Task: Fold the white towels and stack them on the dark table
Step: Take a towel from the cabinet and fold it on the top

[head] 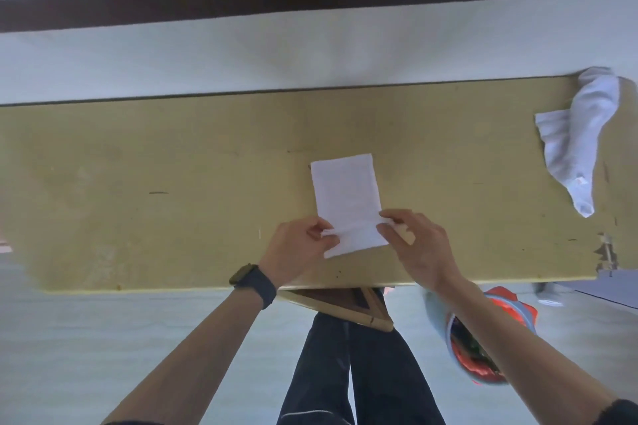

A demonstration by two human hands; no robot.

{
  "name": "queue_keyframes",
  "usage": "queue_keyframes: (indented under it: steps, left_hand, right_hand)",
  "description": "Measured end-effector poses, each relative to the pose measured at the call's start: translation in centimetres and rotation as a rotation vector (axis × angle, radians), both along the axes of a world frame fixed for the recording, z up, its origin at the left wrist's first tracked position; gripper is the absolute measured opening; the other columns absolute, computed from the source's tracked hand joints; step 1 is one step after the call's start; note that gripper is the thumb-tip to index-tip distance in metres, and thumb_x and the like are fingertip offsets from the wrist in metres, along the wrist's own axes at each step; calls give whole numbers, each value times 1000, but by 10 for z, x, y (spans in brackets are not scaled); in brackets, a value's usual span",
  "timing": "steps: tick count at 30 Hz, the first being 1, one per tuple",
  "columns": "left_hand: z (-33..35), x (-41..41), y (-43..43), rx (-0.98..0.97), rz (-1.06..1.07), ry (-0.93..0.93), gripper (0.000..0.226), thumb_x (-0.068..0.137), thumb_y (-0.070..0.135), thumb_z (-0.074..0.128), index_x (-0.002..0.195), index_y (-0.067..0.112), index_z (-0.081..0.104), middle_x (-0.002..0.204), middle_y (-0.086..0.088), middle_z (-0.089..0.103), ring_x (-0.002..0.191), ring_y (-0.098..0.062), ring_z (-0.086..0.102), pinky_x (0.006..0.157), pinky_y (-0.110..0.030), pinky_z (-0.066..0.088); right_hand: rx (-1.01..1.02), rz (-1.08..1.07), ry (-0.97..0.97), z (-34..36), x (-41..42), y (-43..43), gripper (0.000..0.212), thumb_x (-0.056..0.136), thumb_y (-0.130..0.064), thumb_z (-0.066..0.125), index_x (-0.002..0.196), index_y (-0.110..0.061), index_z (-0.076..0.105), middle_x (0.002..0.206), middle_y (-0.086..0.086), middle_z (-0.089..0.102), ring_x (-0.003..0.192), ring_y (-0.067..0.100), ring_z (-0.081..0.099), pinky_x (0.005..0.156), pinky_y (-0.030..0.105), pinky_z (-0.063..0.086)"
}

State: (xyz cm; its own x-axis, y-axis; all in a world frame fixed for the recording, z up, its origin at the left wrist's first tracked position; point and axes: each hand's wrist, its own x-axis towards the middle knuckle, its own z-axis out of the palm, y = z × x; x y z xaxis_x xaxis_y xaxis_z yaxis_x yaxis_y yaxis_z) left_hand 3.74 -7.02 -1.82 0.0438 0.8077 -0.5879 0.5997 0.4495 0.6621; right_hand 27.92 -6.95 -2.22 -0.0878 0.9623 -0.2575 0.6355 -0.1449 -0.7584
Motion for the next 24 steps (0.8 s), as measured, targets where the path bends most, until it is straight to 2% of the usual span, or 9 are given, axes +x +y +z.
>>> queue_keyframes:
  steps: [2,4,5,8,10,15,17,20,24]
  left_hand:
    - [2,-3,28,-31,104,-68,25,83,39,77,103,25,72,90,8,73,84,-6,66,75,-17,50]
    - [-1,-4,52,-73,200,-134,20,85,39,75,100,27,70,90,8,72,84,-7,65,72,-13,49]
    - [-5,-5,62,-83,241,-149,16,86,39,74,97,29,69,90,8,71,86,-9,66,74,-17,51]
    - [-18,-6,81,-78,340,-168,18,83,48,69,94,34,69,90,9,73,88,-18,70,85,-45,58]
    - [-24,-4,86,-69,375,-139,22,83,50,67,96,33,68,92,9,72,85,-20,71,81,-49,59]
    - [-27,5,93,-5,460,-73,19,89,40,67,100,25,65,92,9,70,83,-19,69,78,-44,59]
    - [-27,7,95,5,467,-49,17,91,38,64,103,25,64,92,8,70,81,-15,67,72,-35,58]
    - [-26,9,98,3,463,-21,17,94,37,61,106,25,60,92,12,66,79,-8,63,62,-20,47]
    - [-28,10,101,4,456,3,15,96,33,57,106,22,58,87,9,64,79,-15,62,63,-24,48]
  right_hand:
    - [-120,-122,99,7,-10,29,18,90,-36,70,105,-44,65,95,-24,68,91,-8,61,76,4,42]
    - [-186,-212,181,7,-19,53,17,89,-37,71,105,-41,66,95,-19,70,88,-8,63,71,4,44]
    - [-220,-239,198,5,-24,64,17,90,-37,70,106,-38,67,95,-19,70,86,-9,63,69,3,44]
    - [-281,-279,185,-3,-33,89,18,92,-37,66,110,-35,66,94,-21,66,83,-13,59,62,2,40]
    - [-293,-296,167,-10,-37,99,19,94,-36,65,112,-34,66,93,-22,64,82,-14,56,61,2,38]
    - [-294,-338,109,-24,-44,109,19,95,-34,62,113,-30,66,93,-20,63,83,-9,56,63,6,37]
    - [-286,-349,97,-24,-47,112,16,95,-34,62,110,-31,65,92,-19,63,83,-9,56,62,7,37]
    - [-285,-363,82,-23,-49,114,11,94,-35,62,105,-32,63,91,-19,64,82,-10,56,62,9,37]
    - [-281,-369,77,-23,-53,119,8,93,-36,64,99,-31,63,91,-17,66,81,-7,58,63,13,40]
